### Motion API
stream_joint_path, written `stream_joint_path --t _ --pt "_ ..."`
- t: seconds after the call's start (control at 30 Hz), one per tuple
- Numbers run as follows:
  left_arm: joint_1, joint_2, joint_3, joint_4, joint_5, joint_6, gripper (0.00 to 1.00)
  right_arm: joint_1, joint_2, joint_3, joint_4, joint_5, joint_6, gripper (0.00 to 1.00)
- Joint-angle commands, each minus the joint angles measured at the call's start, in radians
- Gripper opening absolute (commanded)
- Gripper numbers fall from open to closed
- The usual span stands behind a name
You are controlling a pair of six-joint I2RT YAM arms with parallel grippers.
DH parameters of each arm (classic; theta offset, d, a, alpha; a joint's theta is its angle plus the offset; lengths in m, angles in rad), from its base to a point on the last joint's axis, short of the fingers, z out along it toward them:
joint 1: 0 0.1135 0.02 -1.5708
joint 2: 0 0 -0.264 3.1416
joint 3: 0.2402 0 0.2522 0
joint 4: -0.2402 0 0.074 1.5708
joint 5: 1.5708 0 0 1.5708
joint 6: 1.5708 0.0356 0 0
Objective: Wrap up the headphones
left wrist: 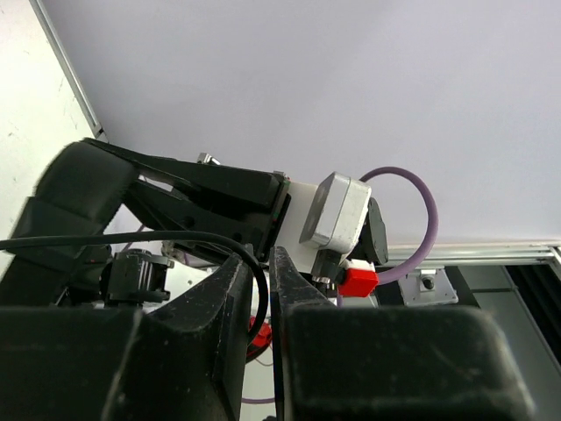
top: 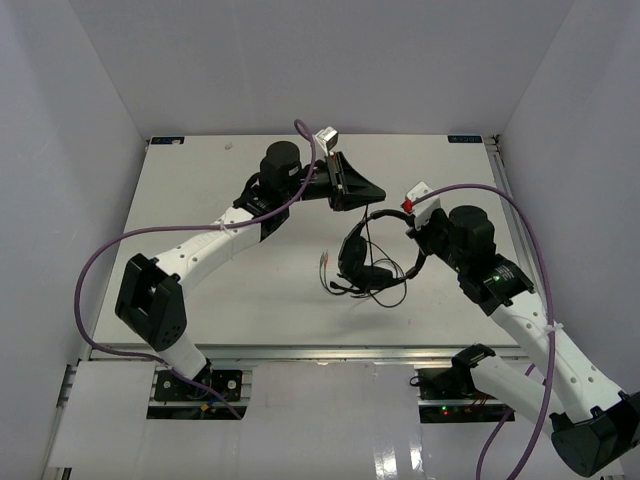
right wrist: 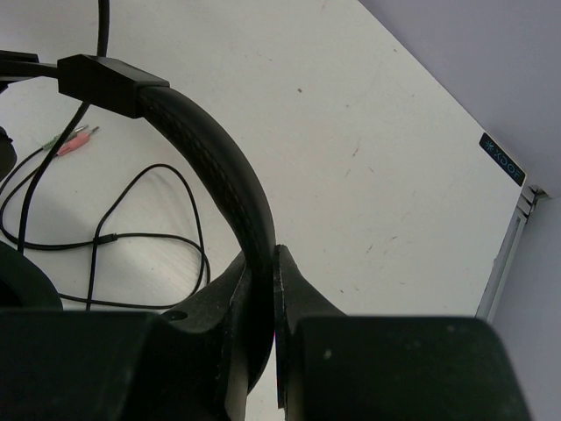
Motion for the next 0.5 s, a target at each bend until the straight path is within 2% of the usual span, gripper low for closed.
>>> stream_joint_path --t 0.0,0.3,0.47 --pt "-0.019 0.001 0.064 -0.018 0.025 0.001 0.24 0.014 0.014 0.012 0.099 -0.018 0.037 0.08" --pt "-0.059 0.006 0.1 -0.028 0.04 0.008 0.2 -0.009 0.067 -0.011 0.186 0.17 0.17 0.08" --pt "-0.06 -0.031 0.078 -0.056 0.029 0.024 0.2 -0.038 0.062 -0.013 0.2 0.216 0.218 0.08"
